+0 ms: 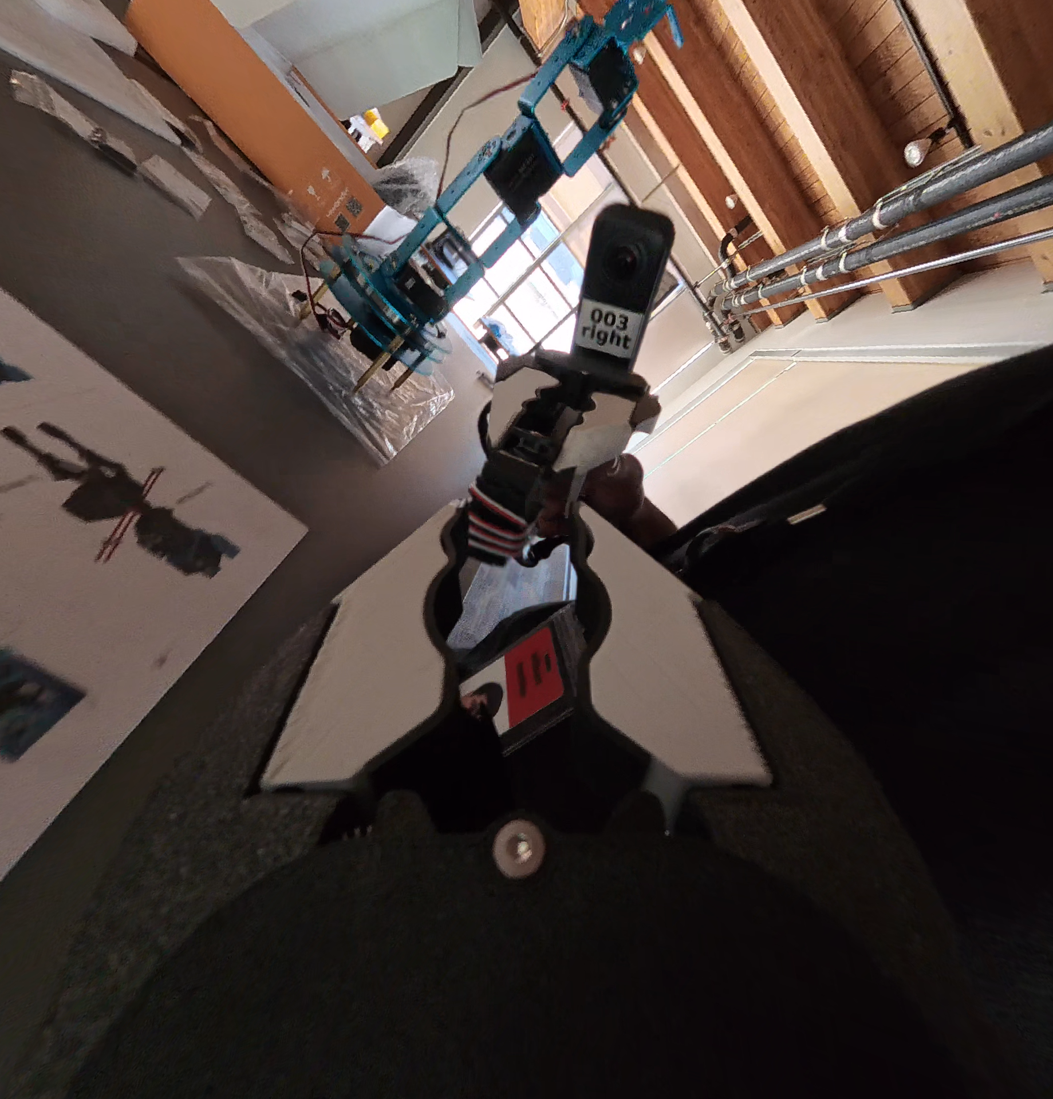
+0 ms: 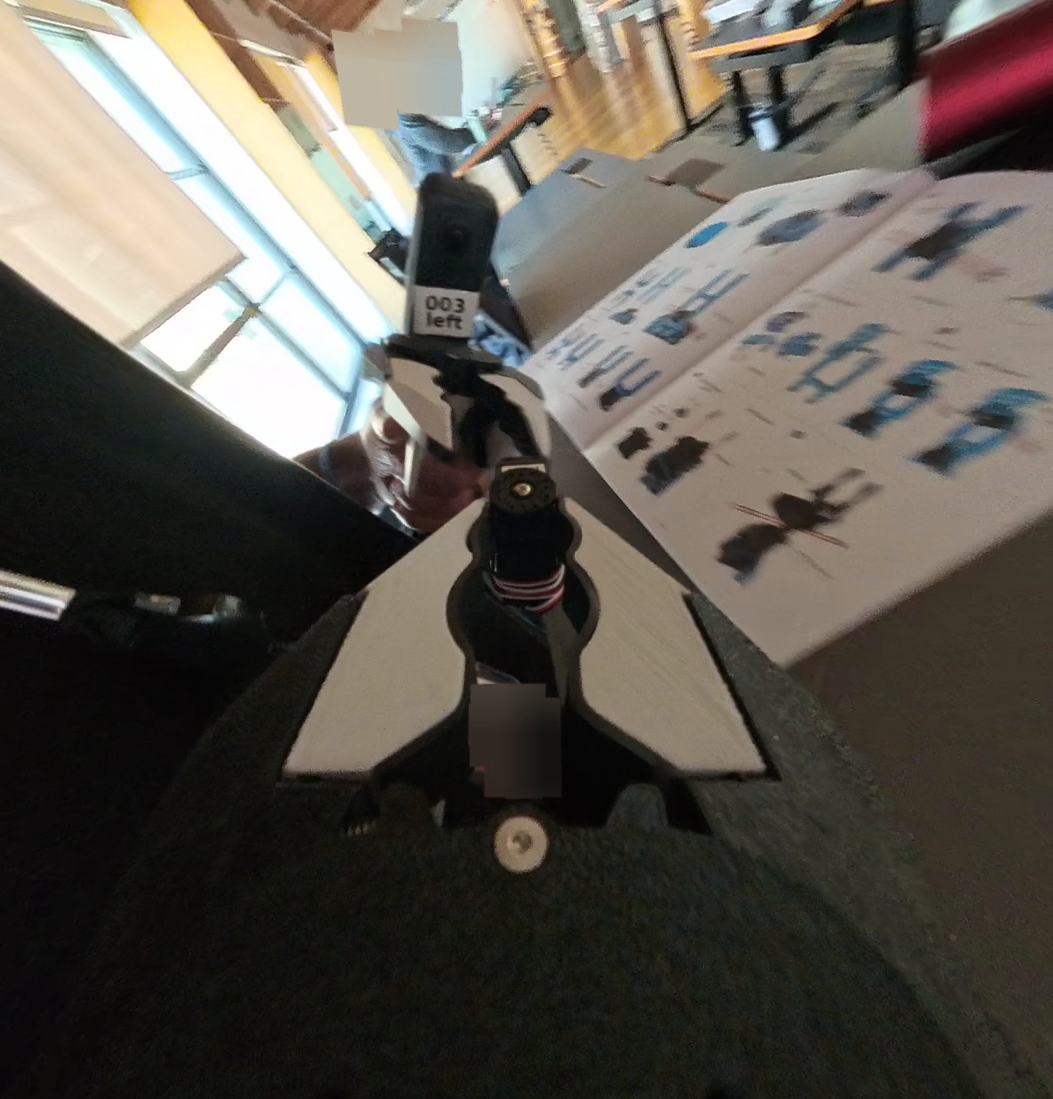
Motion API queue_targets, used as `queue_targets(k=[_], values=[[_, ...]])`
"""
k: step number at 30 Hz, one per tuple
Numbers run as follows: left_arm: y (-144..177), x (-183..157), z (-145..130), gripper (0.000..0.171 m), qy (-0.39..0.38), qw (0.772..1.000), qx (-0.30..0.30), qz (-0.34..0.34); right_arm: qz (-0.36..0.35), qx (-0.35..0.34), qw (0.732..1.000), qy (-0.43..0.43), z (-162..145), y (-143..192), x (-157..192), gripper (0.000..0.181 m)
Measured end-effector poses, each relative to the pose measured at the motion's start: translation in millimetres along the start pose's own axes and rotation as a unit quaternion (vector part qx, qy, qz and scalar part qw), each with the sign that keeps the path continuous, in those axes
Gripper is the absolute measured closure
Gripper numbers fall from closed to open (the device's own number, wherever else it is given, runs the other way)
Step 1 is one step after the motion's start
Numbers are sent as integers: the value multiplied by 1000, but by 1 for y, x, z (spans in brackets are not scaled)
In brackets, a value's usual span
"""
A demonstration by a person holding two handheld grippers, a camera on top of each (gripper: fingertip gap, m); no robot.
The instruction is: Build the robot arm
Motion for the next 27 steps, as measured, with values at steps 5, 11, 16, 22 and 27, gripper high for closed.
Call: queue_targets(k=[5, 11, 16, 22, 27], values=[[-36, 7, 14, 139, 20, 1000, -7, 6, -127, -15, 992, 7, -10, 115, -13, 162], [-101, 3, 23, 139, 2, 999, 23, 35, -273, -11, 962, -19, -42, 251, -38, 161], [-161, -3, 16, 139, -13, 997, 44, 57, -337, 17, 941, -17, -52, 306, -76, 161], [-216, -13, 6, 140, -25, 995, 43, 90, -312, 4, 950, 23, -33, 317, -115, 162], [-249, -17, -1, 140, -28, 992, 19, 125, -267, 26, 961, 59, -26, 312, -152, 161]])
Point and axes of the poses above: each gripper's, where its closed fingertips meet, y back along the fingers, z out of its top, x = y × z across the jaws, the point moved 10 cm from there along y, back along the fingers, and after that the axes turned 1 degree about z, right-handed, at the moved point
